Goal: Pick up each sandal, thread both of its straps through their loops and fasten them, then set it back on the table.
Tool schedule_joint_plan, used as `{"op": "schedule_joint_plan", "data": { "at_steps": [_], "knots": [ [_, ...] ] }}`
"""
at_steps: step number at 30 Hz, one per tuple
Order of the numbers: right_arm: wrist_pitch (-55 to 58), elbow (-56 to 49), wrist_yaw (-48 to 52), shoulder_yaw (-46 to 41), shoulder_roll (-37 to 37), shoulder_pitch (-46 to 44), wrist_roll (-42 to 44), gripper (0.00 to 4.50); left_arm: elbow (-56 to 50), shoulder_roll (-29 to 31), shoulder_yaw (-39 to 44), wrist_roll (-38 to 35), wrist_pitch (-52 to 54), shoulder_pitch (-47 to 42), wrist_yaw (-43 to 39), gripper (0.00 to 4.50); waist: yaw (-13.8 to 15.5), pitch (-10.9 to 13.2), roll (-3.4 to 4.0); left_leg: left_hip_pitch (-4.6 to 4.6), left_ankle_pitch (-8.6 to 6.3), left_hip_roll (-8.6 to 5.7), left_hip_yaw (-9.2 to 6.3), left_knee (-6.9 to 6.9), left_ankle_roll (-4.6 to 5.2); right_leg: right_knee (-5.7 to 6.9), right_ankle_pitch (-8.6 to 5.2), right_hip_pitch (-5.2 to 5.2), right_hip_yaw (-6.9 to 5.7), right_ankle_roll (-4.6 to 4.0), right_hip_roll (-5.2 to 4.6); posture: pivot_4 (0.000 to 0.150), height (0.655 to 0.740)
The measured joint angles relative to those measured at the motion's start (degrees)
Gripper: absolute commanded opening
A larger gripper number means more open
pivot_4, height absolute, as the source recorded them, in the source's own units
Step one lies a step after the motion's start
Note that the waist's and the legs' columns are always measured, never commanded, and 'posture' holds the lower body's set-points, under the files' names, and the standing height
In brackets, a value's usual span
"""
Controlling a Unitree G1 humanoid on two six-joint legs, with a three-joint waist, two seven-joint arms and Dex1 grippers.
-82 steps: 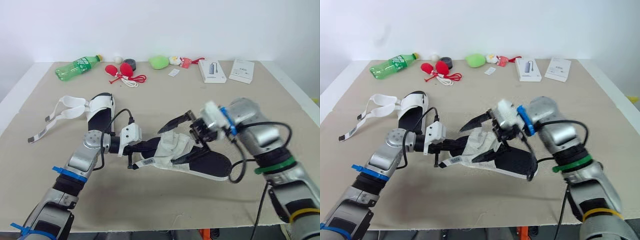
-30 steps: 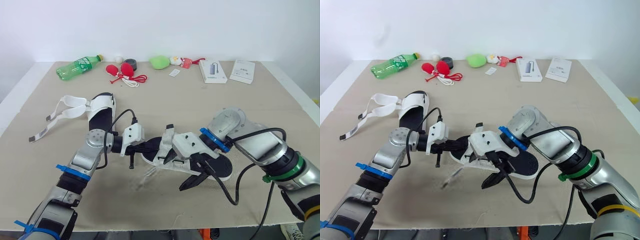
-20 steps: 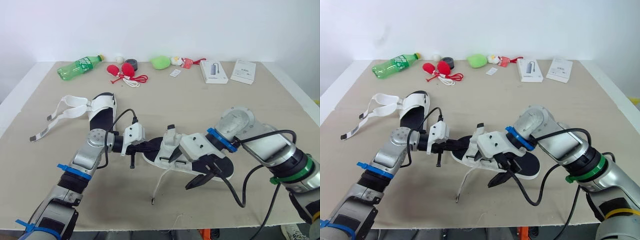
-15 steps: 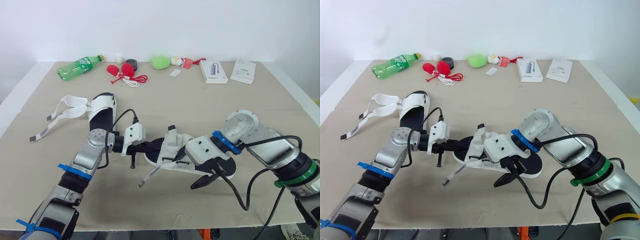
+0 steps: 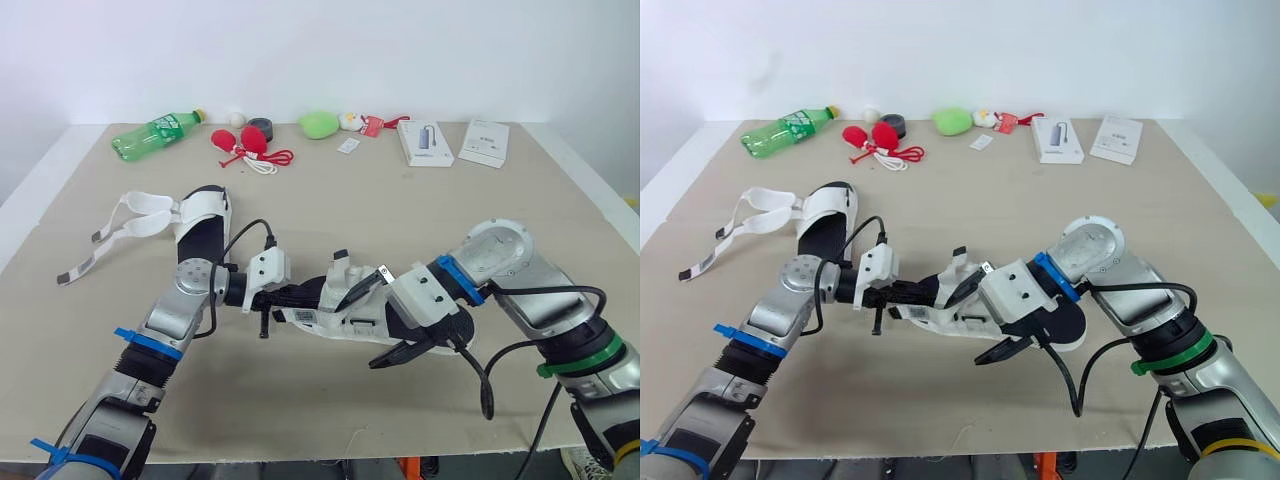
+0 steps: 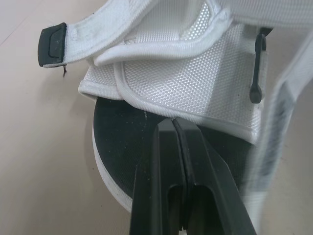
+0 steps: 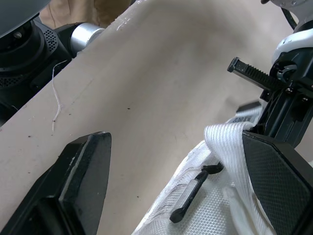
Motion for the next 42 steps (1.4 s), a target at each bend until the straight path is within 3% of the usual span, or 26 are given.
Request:
{"op": "schedule_joint_plan", "data": {
  "at_steps": [8, 16, 28, 31, 37, 42],
  "knots": [
    [2.2, -1.1, 0.3, 3.3, -0.4, -0.2, -0.2, 4.42, 0.0, 0.0, 0.0, 0.0, 0.0, 0.0, 0.0, 0.0, 0.0, 0.0, 0.0, 0.0, 0.0, 0.0, 0.0, 0.0, 0.0, 0.0, 0.0, 0.0, 0.0, -0.01, 0.0, 0.15, 0.74],
    [-6.1, -1.0, 0.3, 7.0, -7.3, -0.7, -0.2, 4.42, 0.0, 0.0, 0.0, -0.2, 0.0, 0.0, 0.0, 0.0, 0.0, 0.0, 0.0, 0.03, 0.0, 0.0, 0.01, 0.0, 0.0, 0.0, -0.01, 0.02, 0.01, -0.01, -0.01, 0.15, 0.74],
    [-12.6, 0.2, 0.3, 8.2, -11.0, 1.0, 1.0, 4.42, 0.6, 0.0, 0.0, 0.0, 0.0, 0.1, -0.5, 0.0, 0.0, 0.0, 0.0, 0.05, 0.0, 0.01, 0.03, 0.0, 0.0, 0.0, -0.01, 0.02, 0.03, -0.02, -0.01, 0.15, 0.74],
    [-2.0, -2.6, 0.2, 6.5, -11.3, 4.9, 6.7, 4.42, 0.7, -0.1, -0.1, 0.0, 0.0, -0.1, -0.6, 0.0, 0.0, 0.0, 0.0, 0.05, 0.0, 0.01, 0.03, 0.0, 0.0, 0.0, -0.01, 0.03, 0.06, -0.02, -0.01, 0.15, 0.74],
    [28.4, -13.1, -3.7, -1.4, -16.1, 8.9, 27.2, 4.42, 1.1, 0.0, -0.1, 0.0, 0.0, -0.3, -0.8, 0.0, 0.1, 0.0, -0.02, 0.05, 0.0, 0.01, 0.02, 0.02, 0.0, 0.01, 0.01, 0.06, 0.05, -0.03, -0.02, 0.15, 0.74],
    [43.0, -16.2, -10.7, -3.9, -15.6, 10.8, 32.8, 4.42, 1.2, 0.0, -0.1, 0.0, 0.0, -0.3, -0.8, 0.0, 0.0, 0.0, -0.02, 0.06, 0.0, 0.01, 0.02, 0.04, 0.0, 0.01, 0.03, 0.03, 0.05, -0.05, -0.02, 0.15, 0.74]
  ]
}}
